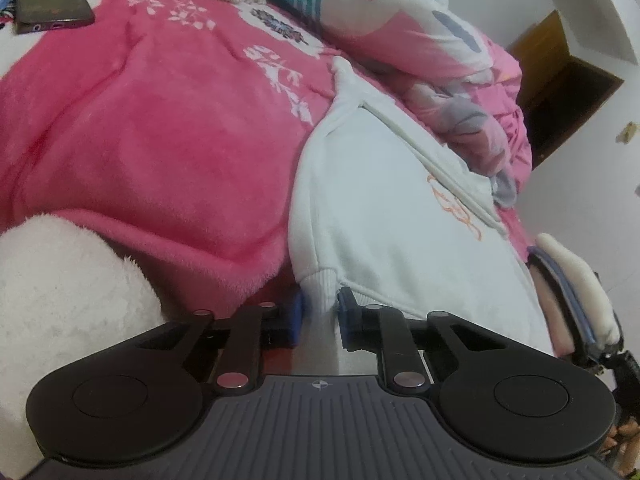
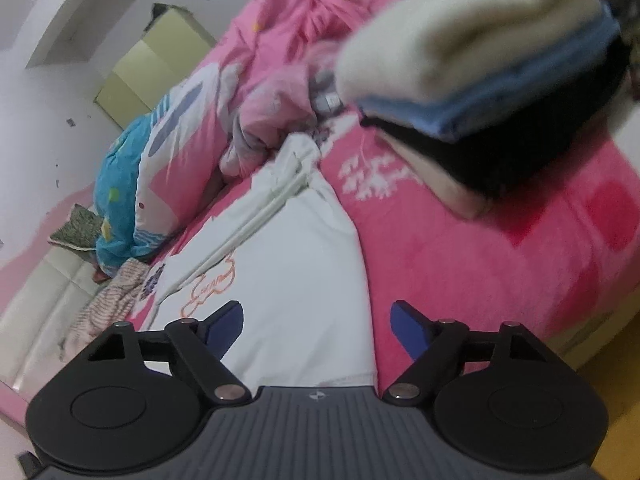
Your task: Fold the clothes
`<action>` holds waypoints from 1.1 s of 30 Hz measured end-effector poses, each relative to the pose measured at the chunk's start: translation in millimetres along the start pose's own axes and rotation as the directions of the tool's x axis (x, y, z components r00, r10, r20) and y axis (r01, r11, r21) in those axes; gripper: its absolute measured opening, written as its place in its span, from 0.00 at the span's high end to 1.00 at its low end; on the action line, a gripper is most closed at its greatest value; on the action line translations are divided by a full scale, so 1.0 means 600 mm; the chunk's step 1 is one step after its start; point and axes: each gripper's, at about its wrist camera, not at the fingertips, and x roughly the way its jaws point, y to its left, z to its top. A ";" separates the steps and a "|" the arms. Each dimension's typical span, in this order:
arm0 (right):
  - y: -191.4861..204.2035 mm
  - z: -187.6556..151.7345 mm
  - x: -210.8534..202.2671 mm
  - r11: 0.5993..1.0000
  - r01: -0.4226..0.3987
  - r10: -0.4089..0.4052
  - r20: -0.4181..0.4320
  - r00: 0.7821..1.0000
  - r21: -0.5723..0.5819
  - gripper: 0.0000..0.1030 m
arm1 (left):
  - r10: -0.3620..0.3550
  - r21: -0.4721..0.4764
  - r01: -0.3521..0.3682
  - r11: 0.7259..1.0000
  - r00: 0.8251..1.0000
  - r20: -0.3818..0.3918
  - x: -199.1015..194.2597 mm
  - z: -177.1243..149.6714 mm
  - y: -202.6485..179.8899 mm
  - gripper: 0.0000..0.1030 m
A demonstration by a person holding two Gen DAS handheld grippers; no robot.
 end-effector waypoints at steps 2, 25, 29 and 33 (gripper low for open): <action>-0.014 -0.005 0.010 0.998 -0.021 0.023 -0.040 0.999 0.055 0.19 | 0.002 -0.007 -0.002 1.000 1.000 -0.007 0.000 -0.001 0.001 0.83; -0.051 -0.061 0.017 0.960 -0.077 0.117 -0.137 0.984 0.268 0.93 | -0.132 -0.210 0.119 0.970 0.990 -0.048 -0.024 0.014 0.010 0.94; -0.046 -0.049 0.005 0.942 -0.169 0.201 -0.085 0.976 0.291 0.95 | -0.246 -0.293 0.229 0.928 0.969 -0.020 -0.034 0.027 0.012 0.95; -0.017 -0.016 0.001 0.928 -0.259 0.277 -0.028 0.961 0.268 0.96 | -0.318 -0.305 0.313 0.899 0.947 0.033 -0.039 0.052 -0.003 0.96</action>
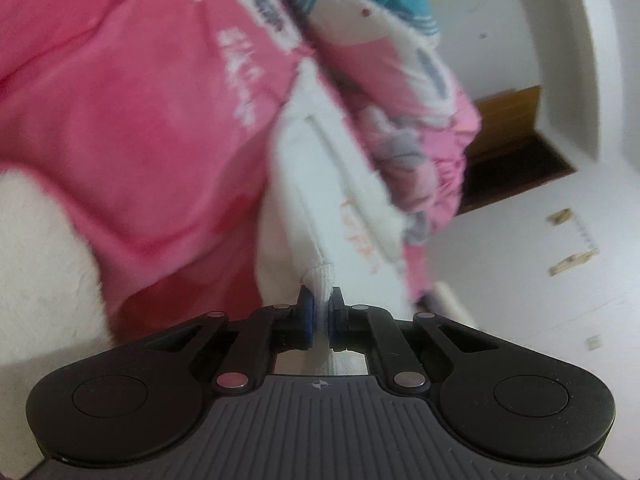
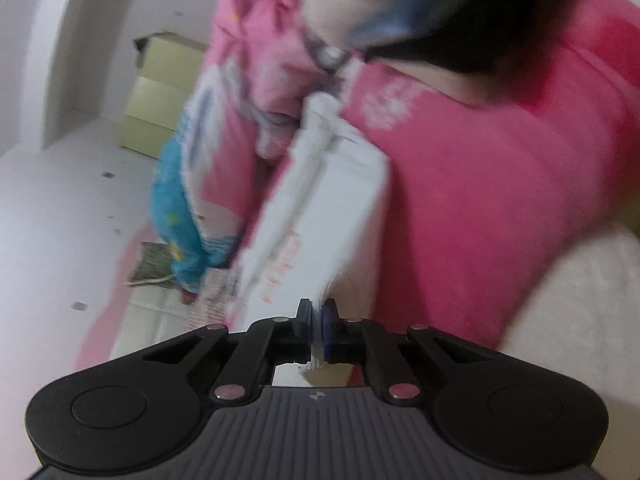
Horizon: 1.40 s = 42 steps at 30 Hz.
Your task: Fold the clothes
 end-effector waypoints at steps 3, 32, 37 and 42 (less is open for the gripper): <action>0.035 0.025 0.008 0.998 -0.048 0.050 0.023 0.999 -0.047 0.96 | -0.055 0.002 0.055 0.998 0.998 0.025 0.006 0.017 -0.019 0.96; 0.111 0.449 0.521 0.987 -0.012 0.037 0.157 0.987 -0.158 0.95 | -0.022 -0.080 0.028 0.996 0.996 0.083 0.444 0.468 -0.011 0.89; -0.025 0.487 0.627 0.989 0.137 -0.142 0.101 0.985 0.057 0.89 | -0.007 -0.284 0.018 0.959 0.999 0.041 0.513 0.483 0.084 0.75; 0.016 0.461 0.587 0.987 0.148 -0.137 0.142 0.980 -0.069 0.61 | -0.038 -0.265 0.059 0.963 0.996 0.083 0.480 0.474 0.082 0.63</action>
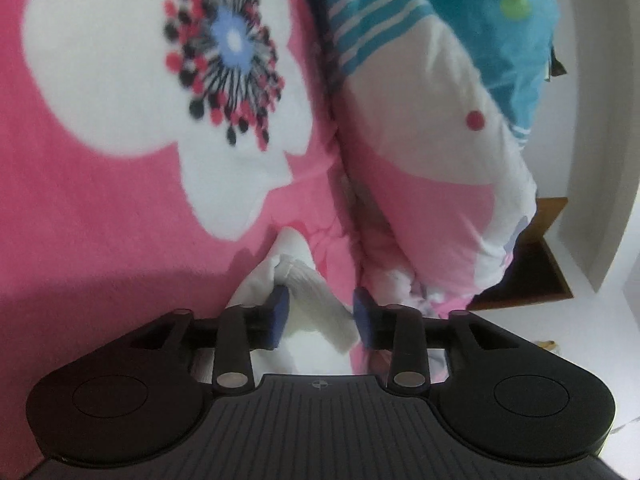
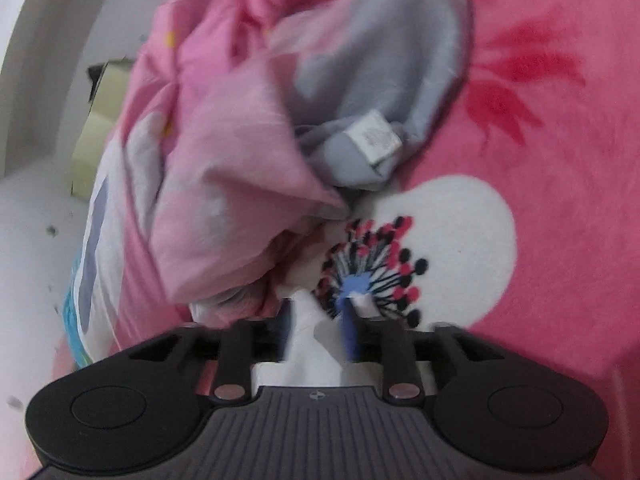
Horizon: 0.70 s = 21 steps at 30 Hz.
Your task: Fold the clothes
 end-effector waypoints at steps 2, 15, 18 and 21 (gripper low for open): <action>0.034 -0.009 -0.030 0.997 0.006 -0.004 0.020 1.000 -0.076 0.59 | -0.006 0.030 0.005 1.000 1.000 0.026 -0.031 -0.008 -0.014 0.62; 0.042 -0.193 -0.251 0.996 0.046 -0.058 -0.178 0.982 -0.075 0.39 | 0.073 0.257 -0.068 0.964 0.997 -0.011 -0.260 -0.218 -0.033 0.53; -0.004 -0.224 -0.244 0.996 0.065 -0.050 -0.246 0.968 0.055 0.39 | 0.078 0.199 -0.064 0.978 0.995 -0.062 -0.241 -0.248 0.003 0.51; -0.024 -0.223 -0.223 0.987 0.053 -0.016 -0.237 0.971 0.149 0.39 | 0.070 0.161 -0.062 0.985 0.996 -0.047 -0.208 -0.253 0.019 0.51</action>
